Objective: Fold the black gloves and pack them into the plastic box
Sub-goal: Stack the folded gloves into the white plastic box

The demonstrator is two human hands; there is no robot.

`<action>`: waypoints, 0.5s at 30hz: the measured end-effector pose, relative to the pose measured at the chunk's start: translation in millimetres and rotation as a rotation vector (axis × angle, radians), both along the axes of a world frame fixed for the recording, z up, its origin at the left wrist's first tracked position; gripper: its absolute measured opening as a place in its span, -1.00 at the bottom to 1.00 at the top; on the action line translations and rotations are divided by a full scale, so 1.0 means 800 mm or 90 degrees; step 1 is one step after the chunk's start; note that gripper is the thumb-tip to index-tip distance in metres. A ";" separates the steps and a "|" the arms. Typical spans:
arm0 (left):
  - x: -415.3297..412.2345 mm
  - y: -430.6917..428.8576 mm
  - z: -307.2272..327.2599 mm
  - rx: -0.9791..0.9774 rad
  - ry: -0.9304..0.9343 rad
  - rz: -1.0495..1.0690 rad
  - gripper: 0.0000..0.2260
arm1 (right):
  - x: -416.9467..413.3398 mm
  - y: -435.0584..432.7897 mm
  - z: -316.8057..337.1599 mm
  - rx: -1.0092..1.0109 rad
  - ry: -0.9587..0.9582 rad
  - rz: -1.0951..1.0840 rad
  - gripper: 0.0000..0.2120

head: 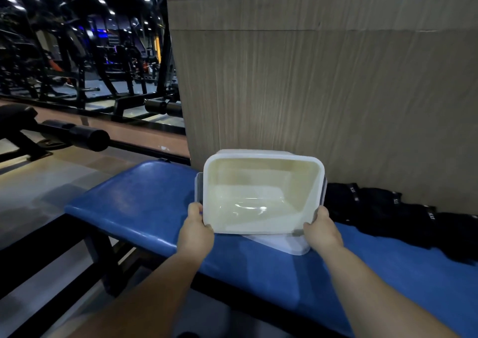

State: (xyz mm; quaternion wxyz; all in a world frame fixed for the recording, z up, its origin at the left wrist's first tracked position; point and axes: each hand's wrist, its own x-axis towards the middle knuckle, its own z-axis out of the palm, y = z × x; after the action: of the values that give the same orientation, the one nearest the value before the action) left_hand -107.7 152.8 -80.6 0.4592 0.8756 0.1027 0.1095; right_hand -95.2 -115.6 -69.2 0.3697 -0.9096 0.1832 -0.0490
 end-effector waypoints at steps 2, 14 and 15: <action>0.001 -0.002 -0.007 0.010 0.004 0.000 -0.74 | 0.000 -0.002 -0.002 0.028 0.020 0.022 -0.76; 0.016 0.022 -0.024 -0.025 -0.026 0.051 -0.74 | 0.035 0.025 -0.007 0.112 -0.015 0.090 -0.69; 0.018 0.028 -0.025 -0.024 -0.028 0.058 -0.74 | 0.040 0.030 -0.009 0.110 -0.015 0.097 -0.69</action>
State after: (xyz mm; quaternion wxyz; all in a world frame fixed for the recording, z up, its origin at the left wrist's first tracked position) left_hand -93.4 174.9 -100.9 0.4721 0.8586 0.1345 0.1477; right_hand -63.0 -91.4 -76.0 0.4512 -0.8851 0.1128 -0.0157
